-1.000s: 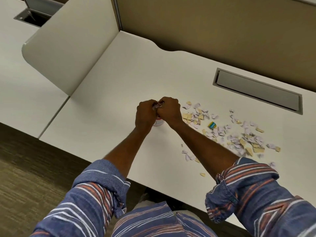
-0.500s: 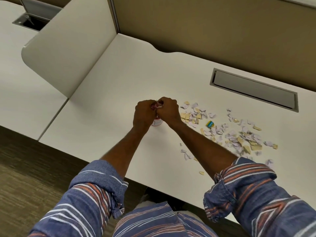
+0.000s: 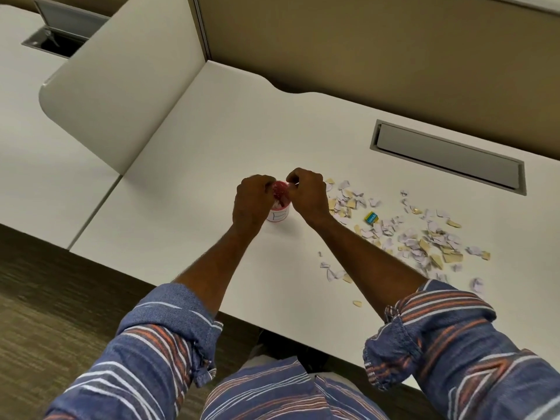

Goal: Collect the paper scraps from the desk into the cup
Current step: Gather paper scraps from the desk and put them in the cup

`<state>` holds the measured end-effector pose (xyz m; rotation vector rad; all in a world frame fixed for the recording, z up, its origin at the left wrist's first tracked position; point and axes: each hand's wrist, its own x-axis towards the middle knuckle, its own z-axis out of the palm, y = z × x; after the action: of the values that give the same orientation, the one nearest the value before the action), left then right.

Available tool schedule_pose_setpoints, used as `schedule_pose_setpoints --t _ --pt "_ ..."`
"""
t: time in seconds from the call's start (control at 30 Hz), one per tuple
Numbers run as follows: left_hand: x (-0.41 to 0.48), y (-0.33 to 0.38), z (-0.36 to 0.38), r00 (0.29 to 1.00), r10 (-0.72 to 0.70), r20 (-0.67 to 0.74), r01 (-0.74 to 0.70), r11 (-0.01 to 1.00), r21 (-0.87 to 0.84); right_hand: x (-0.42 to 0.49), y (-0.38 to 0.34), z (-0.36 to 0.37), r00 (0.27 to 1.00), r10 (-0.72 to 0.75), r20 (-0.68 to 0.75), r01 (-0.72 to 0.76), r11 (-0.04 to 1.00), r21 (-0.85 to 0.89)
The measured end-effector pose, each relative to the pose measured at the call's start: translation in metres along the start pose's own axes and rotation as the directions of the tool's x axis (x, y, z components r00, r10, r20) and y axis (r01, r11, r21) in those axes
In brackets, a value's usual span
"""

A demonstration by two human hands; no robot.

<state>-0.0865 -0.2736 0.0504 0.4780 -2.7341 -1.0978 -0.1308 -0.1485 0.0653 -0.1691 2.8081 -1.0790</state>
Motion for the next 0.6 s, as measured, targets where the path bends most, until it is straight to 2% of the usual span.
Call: schedule_pose_setpoints --t 0.1,0.2,0.27,0.37,0.47,0.6 --pt "-0.006 0.011 0.012 0.985 0.165 0.055 -0.168 0.985 0.049 -0.009 0.021 -0.014 0.999 -0.030 0.013 0.030 0.998 -0.051" --pt "-0.023 0.027 0.033 0.917 0.383 0.113 -0.389 0.921 0.037 -0.026 0.058 -0.031 0.998 -0.062 0.026 0.065 0.990 -0.122" --pt "-0.035 0.038 0.051 0.869 0.456 0.192 -0.466 0.885 0.008 -0.039 0.088 -0.045 0.998 -0.059 0.006 0.059 0.988 -0.139" --pt "-0.051 0.051 0.080 0.796 0.466 0.386 -0.506 0.863 0.001 -0.059 0.132 -0.063 1.000 -0.010 0.008 0.012 0.980 -0.198" --pt "-0.070 0.059 0.112 0.707 0.400 0.583 -0.557 0.823 0.111 -0.082 0.177 -0.078 0.997 0.059 0.055 -0.040 0.953 -0.301" --pt "-0.100 0.067 0.149 0.631 0.298 0.716 -0.574 0.800 0.172 -0.116 0.225 -0.095 0.977 0.160 0.143 -0.089 0.909 -0.408"
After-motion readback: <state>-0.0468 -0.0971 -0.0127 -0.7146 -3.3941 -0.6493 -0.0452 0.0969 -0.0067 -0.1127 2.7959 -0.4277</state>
